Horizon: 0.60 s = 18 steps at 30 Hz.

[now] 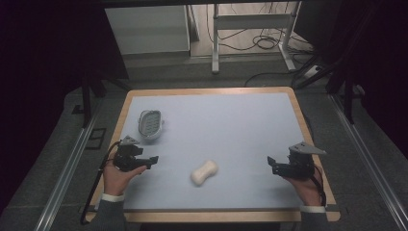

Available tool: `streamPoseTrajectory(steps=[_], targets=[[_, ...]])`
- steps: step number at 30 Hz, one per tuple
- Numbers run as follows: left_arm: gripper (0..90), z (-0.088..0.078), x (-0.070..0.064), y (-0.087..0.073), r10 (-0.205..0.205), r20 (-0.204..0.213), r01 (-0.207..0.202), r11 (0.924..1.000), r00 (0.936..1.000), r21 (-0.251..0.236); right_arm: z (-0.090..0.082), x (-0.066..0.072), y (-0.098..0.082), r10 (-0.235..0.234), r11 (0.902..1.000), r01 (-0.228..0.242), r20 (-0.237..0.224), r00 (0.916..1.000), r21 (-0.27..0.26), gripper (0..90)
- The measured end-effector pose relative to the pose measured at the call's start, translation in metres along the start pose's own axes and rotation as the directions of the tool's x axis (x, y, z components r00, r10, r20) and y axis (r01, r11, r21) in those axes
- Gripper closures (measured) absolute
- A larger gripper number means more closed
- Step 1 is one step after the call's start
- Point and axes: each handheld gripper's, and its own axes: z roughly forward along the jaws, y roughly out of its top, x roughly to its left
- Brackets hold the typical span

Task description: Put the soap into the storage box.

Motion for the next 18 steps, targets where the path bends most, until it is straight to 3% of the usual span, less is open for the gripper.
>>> streamPoseTrajectory(steps=[3, 5, 10, 15, 18], targets=[[23.7, 0.001, 0.000, 0.000, 0.010, -0.013, -0.010, 0.9999, 0.9999, 0.003, 0.000, 0.000, 0.000, 0.006, 1.0000, -0.006, -0.007, 1.0000, 0.004, 8.4], [24.0, 0.001, 0.000, 0.000, 0.004, -0.046, -0.004, 1.0000, 0.9990, 0.003, -0.002, 0.003, 0.001, -0.001, 1.0000, 0.001, -0.018, 0.9998, -0.003, 8.4], [24.8, 0.001, -0.003, 0.000, -0.012, -0.018, 0.013, 0.9998, 0.9998, 0.013, -0.005, -0.002, 0.000, 0.013, 0.9999, -0.013, -0.012, 0.9998, -0.003, 8.4], [24.8, -0.003, -0.008, 0.002, -0.009, -0.037, 0.009, 0.9999, 0.9993, 0.014, -0.006, -0.004, 0.000, 0.013, 0.9999, -0.013, -0.012, 0.9999, -0.005, 8.4], [26.4, -0.007, -0.012, 0.007, 0.010, -0.021, -0.008, 0.9984, 0.9997, 0.056, -0.005, -0.005, -0.001, 0.013, 0.9999, -0.013, -0.011, 0.9998, 0.005, 8.4]])
